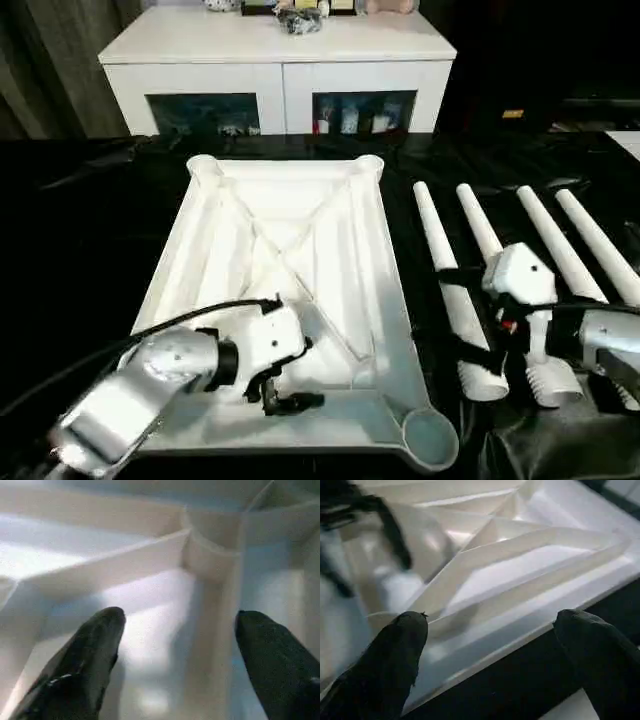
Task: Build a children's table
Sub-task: Move table base
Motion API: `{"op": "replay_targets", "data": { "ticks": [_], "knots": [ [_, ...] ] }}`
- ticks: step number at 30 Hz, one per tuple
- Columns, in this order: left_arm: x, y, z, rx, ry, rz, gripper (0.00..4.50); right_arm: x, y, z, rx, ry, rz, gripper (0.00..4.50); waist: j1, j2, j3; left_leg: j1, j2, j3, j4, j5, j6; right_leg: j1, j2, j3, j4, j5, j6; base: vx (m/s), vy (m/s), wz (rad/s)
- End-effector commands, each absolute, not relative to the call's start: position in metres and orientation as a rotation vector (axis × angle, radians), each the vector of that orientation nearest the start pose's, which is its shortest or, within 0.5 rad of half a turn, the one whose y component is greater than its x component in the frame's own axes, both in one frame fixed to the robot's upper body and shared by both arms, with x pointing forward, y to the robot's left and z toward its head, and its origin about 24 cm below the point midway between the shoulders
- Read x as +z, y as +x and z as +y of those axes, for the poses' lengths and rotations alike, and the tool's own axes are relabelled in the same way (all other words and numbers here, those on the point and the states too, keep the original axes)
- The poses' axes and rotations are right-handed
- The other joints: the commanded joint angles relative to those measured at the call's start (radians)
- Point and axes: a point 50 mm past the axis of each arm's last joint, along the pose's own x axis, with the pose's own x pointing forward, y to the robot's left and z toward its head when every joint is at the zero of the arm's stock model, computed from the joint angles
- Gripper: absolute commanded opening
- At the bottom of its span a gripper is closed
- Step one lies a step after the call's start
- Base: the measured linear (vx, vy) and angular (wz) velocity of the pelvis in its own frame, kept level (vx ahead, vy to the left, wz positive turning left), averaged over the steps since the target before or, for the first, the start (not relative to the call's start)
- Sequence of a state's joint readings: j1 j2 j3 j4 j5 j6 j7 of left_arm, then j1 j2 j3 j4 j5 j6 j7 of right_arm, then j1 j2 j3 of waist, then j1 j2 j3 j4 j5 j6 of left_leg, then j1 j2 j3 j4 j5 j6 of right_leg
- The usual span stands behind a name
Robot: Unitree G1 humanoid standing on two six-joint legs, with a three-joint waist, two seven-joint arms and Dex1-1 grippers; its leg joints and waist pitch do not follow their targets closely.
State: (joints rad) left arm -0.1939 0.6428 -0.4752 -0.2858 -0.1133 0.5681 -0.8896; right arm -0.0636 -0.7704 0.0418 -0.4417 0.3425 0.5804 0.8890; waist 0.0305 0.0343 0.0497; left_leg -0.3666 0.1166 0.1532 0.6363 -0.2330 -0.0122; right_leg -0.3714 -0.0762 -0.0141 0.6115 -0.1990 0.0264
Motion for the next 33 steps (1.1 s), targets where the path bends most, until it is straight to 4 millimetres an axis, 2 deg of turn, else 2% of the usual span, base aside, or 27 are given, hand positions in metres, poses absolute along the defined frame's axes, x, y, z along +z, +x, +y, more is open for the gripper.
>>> {"op": "replay_targets", "data": {
  "ticks": [1,2,3,6,8,12,14,18,20,21,23,26,33],
  "knots": [
    [0.054,0.226,0.128,-1.232,0.515,0.548,3.60,0.119,0.222,-0.189,1.038,-0.399,0.365,4.50,-0.003,-0.003,-0.044,0.012,0.098,-0.043,-0.108,-0.270,0.006,0.023,-0.074,0.040,-0.072,-0.229,-0.245,0.000,0.000,0.00],
    [0.053,0.226,0.128,-1.234,0.521,0.552,3.47,0.119,0.221,-0.189,1.041,-0.398,0.368,4.50,-0.003,-0.001,-0.044,0.012,0.099,-0.043,-0.108,-0.268,0.009,0.023,-0.074,0.040,-0.073,-0.218,-0.249,0.000,0.000,0.00],
    [0.052,0.225,0.128,-1.244,0.527,0.560,3.37,0.119,0.220,-0.189,1.042,-0.401,0.373,4.50,-0.004,-0.004,-0.043,0.011,0.099,-0.043,-0.108,-0.271,0.012,0.023,-0.073,0.039,-0.073,-0.217,-0.253,0.000,0.000,0.00],
    [0.050,0.225,0.129,-1.247,0.526,0.581,3.25,0.117,0.219,-0.190,1.038,-0.411,0.385,4.50,-0.005,-0.003,-0.042,0.012,0.099,-0.043,-0.109,-0.286,0.011,0.022,-0.074,0.039,-0.074,-0.234,-0.257,0.000,0.000,0.00],
    [0.049,0.224,0.129,-1.244,0.529,0.589,2.93,0.115,0.219,-0.190,1.036,-0.415,0.390,4.50,-0.005,-0.004,-0.041,0.013,0.099,-0.043,-0.109,-0.303,0.007,0.020,-0.075,0.040,-0.076,-0.260,-0.254,0.000,0.000,0.00],
    [0.048,0.225,0.130,-1.239,0.541,0.596,2.81,0.114,0.218,-0.189,1.039,-0.414,0.400,4.50,-0.005,-0.004,-0.039,0.013,0.100,-0.045,-0.110,-0.315,0.002,0.018,-0.075,0.040,-0.078,-0.285,-0.247,0.000,0.000,0.00],
    [0.048,0.226,0.131,-1.238,0.537,0.598,2.57,0.113,0.217,-0.188,1.043,-0.408,0.402,4.50,-0.005,-0.004,-0.039,0.013,0.100,-0.046,-0.111,-0.323,-0.001,0.018,-0.075,0.040,-0.079,-0.294,-0.243,0.000,0.000,0.00],
    [0.053,0.224,0.130,-1.264,0.516,0.587,2.45,0.116,0.209,-0.184,1.118,-0.360,0.410,4.50,-0.004,-0.004,-0.039,0.014,0.101,-0.046,-0.111,-0.322,0.001,0.018,-0.076,0.041,-0.079,-0.285,-0.239,0.000,0.000,0.00],
    [0.055,0.223,0.129,-1.281,0.508,0.575,2.15,0.117,0.205,-0.183,1.160,-0.348,0.422,4.50,-0.003,-0.004,-0.039,0.012,0.102,-0.046,-0.112,-0.320,0.006,0.018,-0.076,0.042,-0.079,-0.280,-0.240,0.000,0.000,0.00],
    [0.057,0.221,0.128,-1.297,0.501,0.567,2.07,0.117,0.201,-0.183,1.192,-0.342,0.436,4.50,-0.004,-0.008,-0.039,0.011,0.102,-0.047,-0.112,-0.319,0.008,0.020,-0.076,0.040,-0.079,-0.281,-0.241,0.000,0.000,0.00],
    [0.057,0.221,0.127,-1.308,0.496,0.561,1.85,0.117,0.199,-0.182,1.213,-0.335,0.444,4.50,-0.003,-0.008,-0.038,0.011,0.103,-0.047,-0.112,-0.314,0.012,0.020,-0.078,0.041,-0.078,-0.282,-0.244,0.000,0.000,0.00],
    [0.057,0.221,0.126,-1.304,0.495,0.560,1.74,0.115,0.199,-0.182,1.217,-0.350,0.448,4.50,-0.004,-0.010,-0.038,0.011,0.102,-0.045,-0.111,-0.310,0.012,0.017,-0.078,0.041,-0.079,-0.290,-0.245,0.000,0.000,0.00],
    [0.057,0.220,0.126,-1.320,0.511,0.574,1.04,0.112,0.200,-0.182,1.214,-0.360,0.462,4.50,-0.005,-0.009,-0.034,0.013,0.101,-0.049,-0.113,-0.356,-0.010,0.011,-0.078,0.042,-0.086,-0.374,-0.217,0.000,0.000,0.00]
  ]
}}
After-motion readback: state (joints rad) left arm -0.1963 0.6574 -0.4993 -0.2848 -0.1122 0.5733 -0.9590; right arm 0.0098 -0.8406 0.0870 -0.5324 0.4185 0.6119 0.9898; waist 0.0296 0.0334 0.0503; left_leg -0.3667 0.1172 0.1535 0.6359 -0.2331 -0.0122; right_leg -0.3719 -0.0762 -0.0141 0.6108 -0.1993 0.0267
